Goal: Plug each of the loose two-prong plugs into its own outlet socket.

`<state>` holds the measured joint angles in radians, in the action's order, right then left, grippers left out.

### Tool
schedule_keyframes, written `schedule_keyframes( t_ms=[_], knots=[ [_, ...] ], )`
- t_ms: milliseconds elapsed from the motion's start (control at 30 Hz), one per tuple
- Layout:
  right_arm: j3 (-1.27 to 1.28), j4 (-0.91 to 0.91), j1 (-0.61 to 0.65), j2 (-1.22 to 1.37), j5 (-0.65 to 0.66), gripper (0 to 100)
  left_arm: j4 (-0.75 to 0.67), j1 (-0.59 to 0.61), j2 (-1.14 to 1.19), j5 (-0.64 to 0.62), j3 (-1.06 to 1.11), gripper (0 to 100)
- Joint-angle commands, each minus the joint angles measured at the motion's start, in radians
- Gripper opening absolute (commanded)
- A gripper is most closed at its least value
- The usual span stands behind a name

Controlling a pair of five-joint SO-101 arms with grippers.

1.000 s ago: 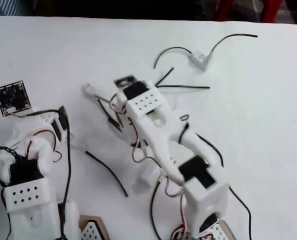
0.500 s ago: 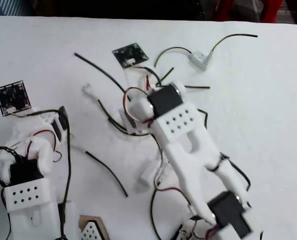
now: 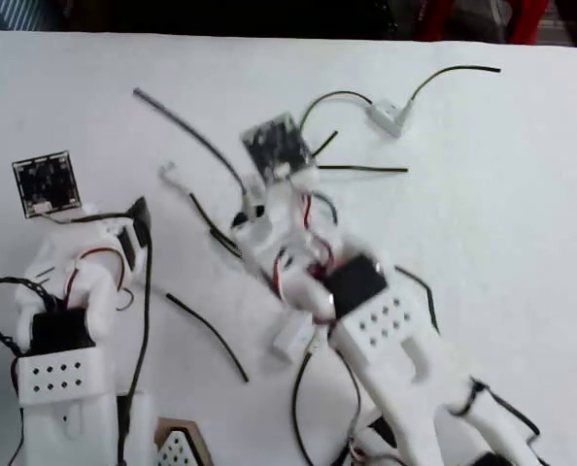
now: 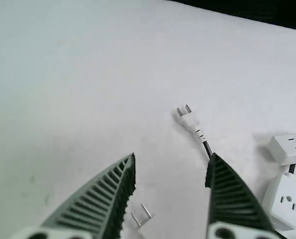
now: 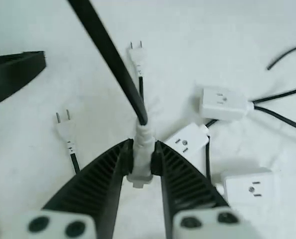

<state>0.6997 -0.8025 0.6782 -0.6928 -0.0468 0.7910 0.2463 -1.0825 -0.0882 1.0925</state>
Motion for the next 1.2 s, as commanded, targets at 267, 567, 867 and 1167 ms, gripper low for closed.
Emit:
schedule_keyframes(
  t_ms=[267,567,867,1167],
  knots=[
    [0.292,0.234,0.091,-0.315,0.006,1.7,-0.083,-0.22,-0.027,0.052,-0.078,23],
    [0.316,0.228,0.12,-0.325,0.003,1.7,0.095,-0.403,-0.027,0.11,-0.204,23],
    [0.331,0.228,0.107,-0.331,0.003,1.7,0.206,-0.493,-0.027,0.21,-0.213,23],
    [0.33,0.234,-0.035,-0.323,0.003,1.7,0.218,-0.398,-0.021,0.21,-0.241,23]
  ],
)
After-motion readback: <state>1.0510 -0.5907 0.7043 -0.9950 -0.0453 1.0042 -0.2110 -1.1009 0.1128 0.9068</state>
